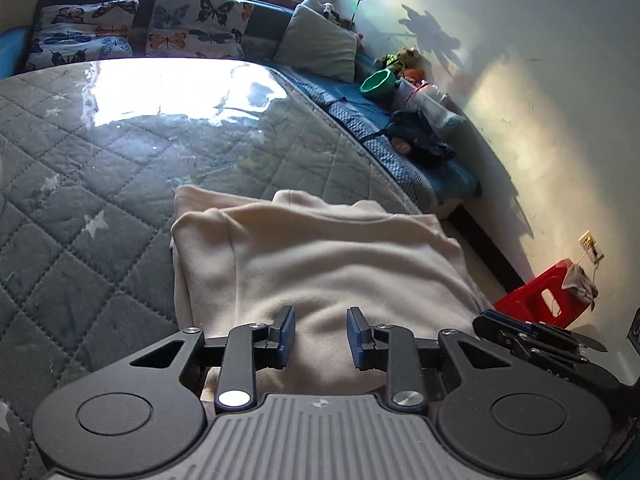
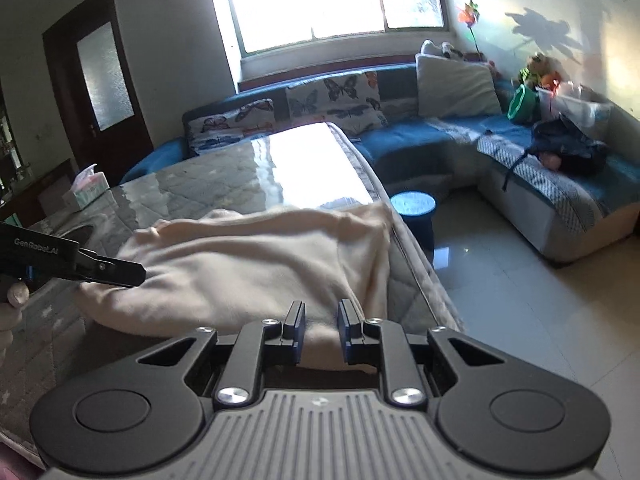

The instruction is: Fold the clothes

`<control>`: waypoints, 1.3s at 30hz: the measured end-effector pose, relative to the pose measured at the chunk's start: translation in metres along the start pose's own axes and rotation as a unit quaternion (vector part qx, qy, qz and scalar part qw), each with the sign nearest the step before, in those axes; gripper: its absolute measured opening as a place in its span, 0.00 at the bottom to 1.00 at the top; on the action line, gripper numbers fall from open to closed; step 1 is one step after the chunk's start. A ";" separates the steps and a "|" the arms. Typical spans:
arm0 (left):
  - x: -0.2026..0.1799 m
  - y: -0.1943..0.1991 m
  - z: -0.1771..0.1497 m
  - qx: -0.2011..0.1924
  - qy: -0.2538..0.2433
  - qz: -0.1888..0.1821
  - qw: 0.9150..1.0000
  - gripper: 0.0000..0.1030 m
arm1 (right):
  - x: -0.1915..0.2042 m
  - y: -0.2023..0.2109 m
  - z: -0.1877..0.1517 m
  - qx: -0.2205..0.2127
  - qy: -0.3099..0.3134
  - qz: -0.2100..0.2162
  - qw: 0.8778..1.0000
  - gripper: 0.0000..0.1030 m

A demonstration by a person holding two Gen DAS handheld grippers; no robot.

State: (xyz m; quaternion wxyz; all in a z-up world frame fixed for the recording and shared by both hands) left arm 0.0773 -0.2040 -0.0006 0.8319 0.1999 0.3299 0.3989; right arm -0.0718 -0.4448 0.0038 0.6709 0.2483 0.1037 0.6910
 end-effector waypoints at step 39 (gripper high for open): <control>-0.032 -0.028 -0.008 0.021 -0.019 -0.072 0.997 0.31 | 0.073 -0.136 0.065 0.065 0.141 0.101 0.983 0.17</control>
Point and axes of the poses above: each gripper's, at about its wrist camera, not at the fingertips, and y roughly against the way its jaws point, x to its left, z to its top, the point moved 1 cm from there along -y, roughly the way its jaws point, and after that the axes turned 7 degrees about -x, right-handed, at the moved point
